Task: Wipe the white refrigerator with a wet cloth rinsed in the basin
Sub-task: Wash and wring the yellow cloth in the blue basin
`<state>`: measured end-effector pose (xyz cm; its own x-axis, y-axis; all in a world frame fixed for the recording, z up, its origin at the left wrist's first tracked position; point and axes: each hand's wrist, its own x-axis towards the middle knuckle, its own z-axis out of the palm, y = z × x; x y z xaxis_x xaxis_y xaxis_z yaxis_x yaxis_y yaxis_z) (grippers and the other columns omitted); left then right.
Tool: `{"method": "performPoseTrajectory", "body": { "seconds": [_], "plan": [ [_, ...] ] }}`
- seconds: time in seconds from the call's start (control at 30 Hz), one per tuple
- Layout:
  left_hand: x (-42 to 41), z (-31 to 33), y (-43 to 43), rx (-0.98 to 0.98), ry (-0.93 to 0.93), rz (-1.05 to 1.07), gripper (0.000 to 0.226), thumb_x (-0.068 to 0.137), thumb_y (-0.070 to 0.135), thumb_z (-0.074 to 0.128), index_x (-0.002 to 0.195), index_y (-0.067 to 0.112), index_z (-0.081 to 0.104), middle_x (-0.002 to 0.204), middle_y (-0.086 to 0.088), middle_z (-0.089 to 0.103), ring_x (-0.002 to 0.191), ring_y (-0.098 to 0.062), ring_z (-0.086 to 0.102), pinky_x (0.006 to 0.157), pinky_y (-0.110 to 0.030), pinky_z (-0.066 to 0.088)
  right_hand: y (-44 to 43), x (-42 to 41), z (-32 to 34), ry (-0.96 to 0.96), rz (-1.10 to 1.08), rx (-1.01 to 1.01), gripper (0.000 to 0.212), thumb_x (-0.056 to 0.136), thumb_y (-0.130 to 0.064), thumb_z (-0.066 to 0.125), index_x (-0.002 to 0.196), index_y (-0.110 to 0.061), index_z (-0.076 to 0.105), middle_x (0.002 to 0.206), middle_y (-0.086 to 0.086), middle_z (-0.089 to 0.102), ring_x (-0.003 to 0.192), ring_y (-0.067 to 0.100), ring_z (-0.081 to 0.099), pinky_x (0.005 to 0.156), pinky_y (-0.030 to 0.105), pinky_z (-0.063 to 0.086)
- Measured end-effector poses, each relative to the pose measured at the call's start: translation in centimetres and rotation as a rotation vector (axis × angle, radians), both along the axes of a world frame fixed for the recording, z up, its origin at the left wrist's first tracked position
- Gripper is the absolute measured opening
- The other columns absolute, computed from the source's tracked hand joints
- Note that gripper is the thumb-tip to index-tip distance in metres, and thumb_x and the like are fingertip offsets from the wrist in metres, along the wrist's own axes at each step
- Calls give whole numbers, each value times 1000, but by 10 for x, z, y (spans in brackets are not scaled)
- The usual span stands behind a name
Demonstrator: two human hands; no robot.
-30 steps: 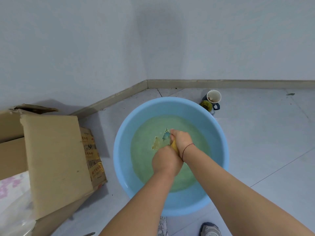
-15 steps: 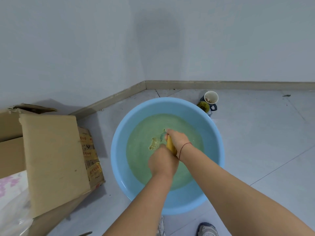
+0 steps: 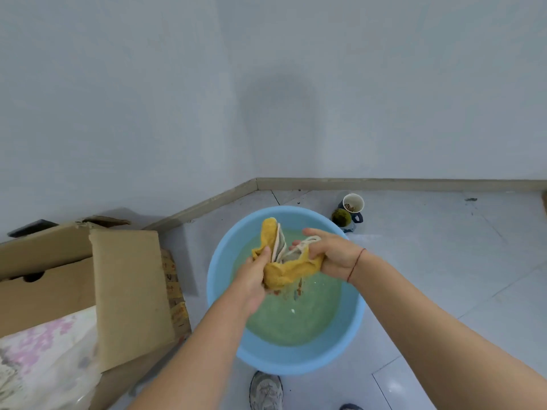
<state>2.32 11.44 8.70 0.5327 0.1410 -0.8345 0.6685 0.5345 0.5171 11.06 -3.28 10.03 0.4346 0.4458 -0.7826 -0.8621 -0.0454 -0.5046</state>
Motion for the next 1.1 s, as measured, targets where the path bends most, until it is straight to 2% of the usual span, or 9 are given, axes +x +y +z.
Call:
{"method": "performPoseTrajectory", "body": {
  "seconds": [0.1, 0.17, 0.23, 0.3, 0.5, 0.57, 0.67, 0.87, 1.1],
  "plan": [
    [14, 58, 12, -63, -77, 148, 22, 99, 32, 46, 110, 19, 61, 94, -1, 65, 87, -16, 59, 75, -36, 48, -15, 6, 59, -244, 284, -70, 63, 66, 18, 53, 124, -9, 55, 126, 17, 56, 107, 26, 58, 80, 34, 50],
    [22, 102, 14, -75, -174, 174, 25, 99, 33, 44, 108, 19, 62, 95, -1, 68, 89, -15, 61, 75, -35, 48, -22, 7, 102, -421, 487, -186, 49, 68, 12, 66, 110, -13, 63, 114, 10, 63, 108, 24, 61, 94, 35, 50],
    [28, 147, 9, -93, -274, 139, 28, 98, 34, 45, 109, 16, 64, 97, -4, 73, 89, -17, 67, 79, -37, 50, -22, 3, 144, -549, 574, -249, 44, 76, -17, 77, 117, -19, 60, 120, 0, 63, 117, 18, 57, 106, 39, 43],
    [31, 196, 0, -92, -342, 112, 35, 92, 31, 53, 115, 8, 64, 103, -11, 73, 90, -22, 69, 84, -40, 54, -18, -2, 190, -661, 562, -229, 70, 69, -49, 80, 129, -25, 52, 128, -7, 59, 123, 12, 52, 108, 38, 40],
    [29, 320, -21, 170, -410, 23, 36, 96, 31, 54, 112, -1, 61, 104, -19, 70, 93, -29, 69, 77, -39, 58, -17, -15, 309, -626, 156, -55, 18, 85, -21, 69, 98, -8, 67, 92, 7, 74, 82, 16, 71, 70, 24, 57],
    [29, 378, -22, 322, -455, 6, 33, 98, 35, 50, 105, 5, 61, 102, -16, 70, 91, -27, 69, 74, -37, 57, -23, -10, 361, -630, 150, -65, 25, 83, -26, 71, 97, -6, 67, 88, 8, 74, 82, 21, 71, 74, 32, 58],
    [26, 438, -23, 477, -506, -25, 30, 98, 41, 48, 102, 14, 60, 104, -10, 69, 95, -24, 67, 86, -42, 55, -28, -5, 417, -654, 141, -82, 32, 83, -30, 71, 102, -5, 66, 96, 12, 73, 92, 28, 69, 85, 41, 57],
    [7, 571, -26, 448, -621, -18, 27, 97, 37, 52, 108, 15, 62, 108, -7, 68, 100, -23, 65, 85, -40, 55, -46, -7, 548, -738, 43, -40, 36, 95, -38, 54, 107, -6, 64, 103, 14, 70, 96, 30, 67, 86, 45, 55],
    [8, 659, -44, 438, -714, -18, 28, 94, 28, 59, 115, 10, 63, 98, -6, 67, 86, -19, 64, 71, -30, 54, -75, -11, 638, -776, -140, -156, 35, 99, -28, 45, 70, -10, 54, 63, 5, 54, 54, 18, 52, 59, 33, 54]
  ]
}}
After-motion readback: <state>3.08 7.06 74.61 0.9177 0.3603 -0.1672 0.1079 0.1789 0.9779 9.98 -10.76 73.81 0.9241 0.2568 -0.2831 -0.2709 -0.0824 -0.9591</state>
